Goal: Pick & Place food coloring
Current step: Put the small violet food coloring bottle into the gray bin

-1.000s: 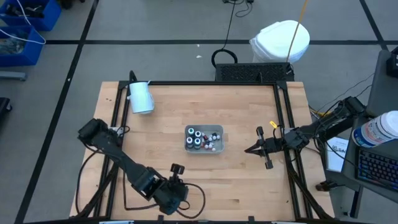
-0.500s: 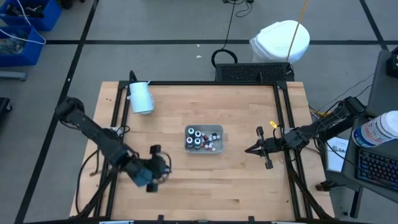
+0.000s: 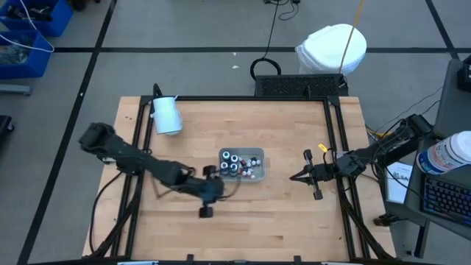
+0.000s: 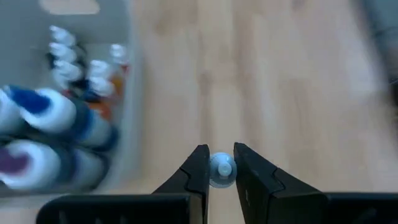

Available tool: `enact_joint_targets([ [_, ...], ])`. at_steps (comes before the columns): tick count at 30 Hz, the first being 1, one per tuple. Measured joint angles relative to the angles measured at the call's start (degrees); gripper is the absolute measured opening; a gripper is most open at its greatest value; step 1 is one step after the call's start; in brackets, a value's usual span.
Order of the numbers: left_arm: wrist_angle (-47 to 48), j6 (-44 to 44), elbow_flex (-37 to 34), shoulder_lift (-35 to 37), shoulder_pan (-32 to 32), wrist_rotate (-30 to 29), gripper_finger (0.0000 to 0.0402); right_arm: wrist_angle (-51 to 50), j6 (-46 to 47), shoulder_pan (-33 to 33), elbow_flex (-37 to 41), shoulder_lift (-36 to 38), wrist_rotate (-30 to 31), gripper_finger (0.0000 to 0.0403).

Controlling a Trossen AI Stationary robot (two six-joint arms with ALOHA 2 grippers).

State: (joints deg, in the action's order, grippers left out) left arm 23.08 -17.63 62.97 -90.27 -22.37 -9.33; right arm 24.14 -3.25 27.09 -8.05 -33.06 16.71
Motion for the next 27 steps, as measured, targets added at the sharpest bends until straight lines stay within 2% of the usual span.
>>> enact_joint_targets([
  [7,8.1,10.7,21.4,-13.5,5.3,-4.1,0.0054,0.9,0.0,0.0,0.0,-0.1,0.0,0.0000],
  [12,9.4,14.1,31.0,-19.2,9.8,-7.7,0.0054,1.1,0.1,0.0,0.0,-0.2,-0.1,0.0000],
  [15,9.6,11.7,33.7,-21.7,13.1,-7.3,0.0054,0.9,0.7,0.0,0.0,-0.2,-0.1,0.0000],
  [19,10.4,11.6,33.9,-25.2,16.6,-7.3,0.0054,0.9,0.8,0.0,0.0,-0.2,-0.1,0.0000],
  [27,10.7,12.9,33.9,-29.8,19.8,-7.2,0.0054,0.9,0.8,0.0,0.0,-0.2,-0.3,0.0000],
])
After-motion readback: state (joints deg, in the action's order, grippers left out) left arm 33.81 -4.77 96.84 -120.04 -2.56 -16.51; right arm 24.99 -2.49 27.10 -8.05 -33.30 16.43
